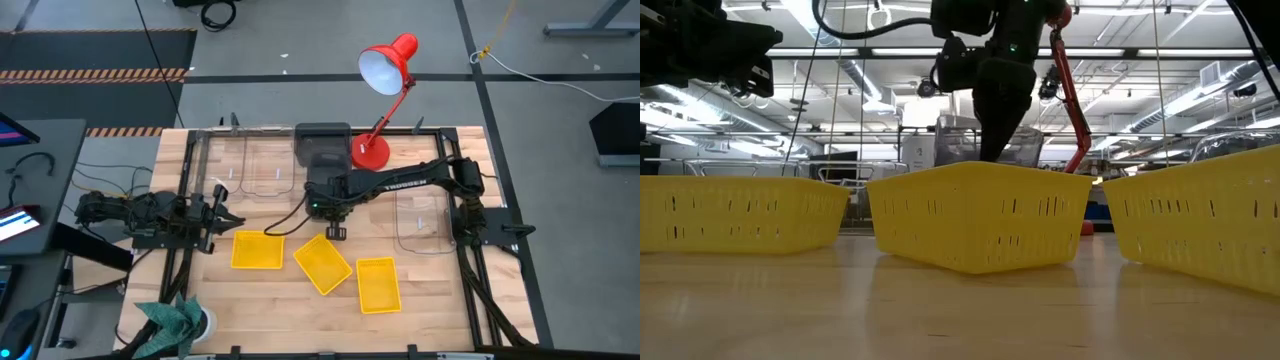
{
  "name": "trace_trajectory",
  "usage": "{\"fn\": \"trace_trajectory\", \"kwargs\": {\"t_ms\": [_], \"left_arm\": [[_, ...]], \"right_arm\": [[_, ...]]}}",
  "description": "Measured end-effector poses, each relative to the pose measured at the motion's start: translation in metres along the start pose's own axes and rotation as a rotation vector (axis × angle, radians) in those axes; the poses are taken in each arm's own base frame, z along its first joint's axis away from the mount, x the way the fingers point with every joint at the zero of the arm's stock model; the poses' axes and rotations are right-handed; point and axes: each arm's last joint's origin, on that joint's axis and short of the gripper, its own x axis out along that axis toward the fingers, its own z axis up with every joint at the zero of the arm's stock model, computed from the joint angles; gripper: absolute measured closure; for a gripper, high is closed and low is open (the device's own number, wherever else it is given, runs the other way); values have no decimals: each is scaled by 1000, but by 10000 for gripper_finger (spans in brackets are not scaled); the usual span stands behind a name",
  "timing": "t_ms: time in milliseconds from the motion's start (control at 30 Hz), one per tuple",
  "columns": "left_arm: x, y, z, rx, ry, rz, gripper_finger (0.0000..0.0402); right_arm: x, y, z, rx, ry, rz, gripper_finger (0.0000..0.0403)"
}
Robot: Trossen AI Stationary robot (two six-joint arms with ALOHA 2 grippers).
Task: Stack baskets by color
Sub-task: Stack the bottom right black bin on the bottom left black bin, then stack the top black bin on the stacked black bins
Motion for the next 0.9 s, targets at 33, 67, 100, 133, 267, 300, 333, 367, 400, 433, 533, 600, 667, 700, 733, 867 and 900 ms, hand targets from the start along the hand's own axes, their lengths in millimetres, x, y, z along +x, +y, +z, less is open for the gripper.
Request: {"fn": "trace_trajectory", "kwargs": {"t_ms": [33,67,100,133,267,300,333,367,400,433,533,600,667,700,733,867,900], "left_arm": [[0,0,0,0,0,0,376],[0,0,0,0,0,0,376],[0,0,0,0,0,0,374],[0,0,0,0,0,0,373],[0,0,0,0,0,0,368],[0,0,0,0,0,0,367],[0,0,0,0,0,0,367],[0,0,0,0,0,0,367],[0,0,0,0,0,0,368],[0,0,0,0,0,0,369],[0,0,0,0,0,0,374],[0,0,0,0,0,0,376],[0,0,0,0,0,0,376],[0,0,0,0,0,0,375],[0,0,0,0,0,0,373],[0,0,0,0,0,0,368],[0,0,0,0,0,0,367]], "right_arm": [[2,0,0,0,4,2,391],[2,0,0,0,7,3,386],[2,0,0,0,3,5,379],[2,1,1,1,-5,12,370],[2,1,2,9,-18,30,331],[2,1,2,9,-18,35,321],[2,2,2,10,-17,43,313],[2,1,2,16,-17,46,304],[0,0,2,24,-18,45,298],[-2,-2,2,32,-13,43,292],[-19,-9,3,41,-44,40,282],[-32,-14,3,27,-83,35,281],[-42,-21,3,14,-120,29,281],[-46,-26,3,11,-135,24,282],[-48,-31,3,13,-142,20,282],[-49,-60,1,26,-154,-12,283],[-47,-69,0,33,-149,-21,283]]}}
